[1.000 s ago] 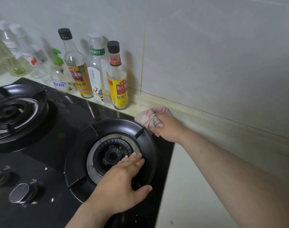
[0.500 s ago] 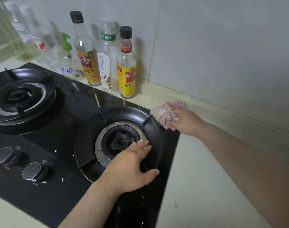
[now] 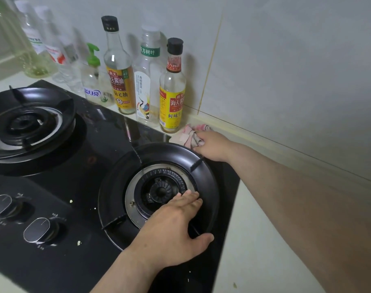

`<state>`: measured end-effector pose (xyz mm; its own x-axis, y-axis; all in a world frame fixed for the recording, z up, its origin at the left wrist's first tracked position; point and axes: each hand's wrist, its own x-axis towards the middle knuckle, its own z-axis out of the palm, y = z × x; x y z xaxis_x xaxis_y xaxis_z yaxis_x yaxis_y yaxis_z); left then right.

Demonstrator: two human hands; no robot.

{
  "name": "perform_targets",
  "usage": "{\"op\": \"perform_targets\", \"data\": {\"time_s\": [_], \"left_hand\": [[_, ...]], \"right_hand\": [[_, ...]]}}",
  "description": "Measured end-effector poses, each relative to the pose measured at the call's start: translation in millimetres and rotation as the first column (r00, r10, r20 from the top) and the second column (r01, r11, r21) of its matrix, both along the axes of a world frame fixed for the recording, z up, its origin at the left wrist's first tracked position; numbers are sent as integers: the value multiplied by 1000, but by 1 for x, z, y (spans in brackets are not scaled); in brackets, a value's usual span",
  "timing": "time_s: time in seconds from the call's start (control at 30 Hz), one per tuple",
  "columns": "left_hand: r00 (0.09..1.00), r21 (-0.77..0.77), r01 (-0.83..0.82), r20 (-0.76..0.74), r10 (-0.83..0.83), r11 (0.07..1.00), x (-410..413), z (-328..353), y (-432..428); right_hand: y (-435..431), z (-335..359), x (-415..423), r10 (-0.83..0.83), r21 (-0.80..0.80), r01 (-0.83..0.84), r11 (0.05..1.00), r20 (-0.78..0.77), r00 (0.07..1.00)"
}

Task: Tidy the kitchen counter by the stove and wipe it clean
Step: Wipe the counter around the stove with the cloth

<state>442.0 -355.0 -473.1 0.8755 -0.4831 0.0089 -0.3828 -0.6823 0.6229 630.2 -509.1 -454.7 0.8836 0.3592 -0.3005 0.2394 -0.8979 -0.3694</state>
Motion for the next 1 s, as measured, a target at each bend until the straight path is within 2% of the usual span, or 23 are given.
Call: {"op": "perform_targets", "data": {"time_s": [0.27, 0.47, 0.53, 0.6, 0.7, 0.77, 0.83, 1.0], "left_hand": [[1000, 7, 5, -4, -5, 1000, 1, 0, 0], [1000, 18, 6, -6, -6, 1000, 0, 1, 0], [1000, 22, 7, -8, -7, 1000, 0, 1, -1], [1000, 21, 7, -10, -6, 1000, 0, 2, -1], [1000, 15, 11, -27, -10, 1000, 1, 3, -1], [999, 11, 13, -43, -13, 1000, 1, 4, -1], [998, 14, 15, -58, -14, 1000, 1, 5, -1], [997, 24, -2, -75, 3, 1000, 3, 2, -3]], "right_hand": [[20, 4, 11, -4, 41, 6, 999, -46, 999], [-5, 5, 2, -5, 2, 5, 1000, -53, 999], [-22, 3, -3, -50, 31, 54, 998, -116, 992], [-37, 6, -6, -128, 144, 158, 977, -199, 972], [-45, 7, -13, -314, 338, 404, 850, -290, 904], [-42, -5, -10, -389, 347, 424, 836, -169, 905], [-34, -17, -10, -389, 304, 375, 876, -15, 921], [-19, -35, 1, -386, 288, 319, 903, 219, 896]]}}
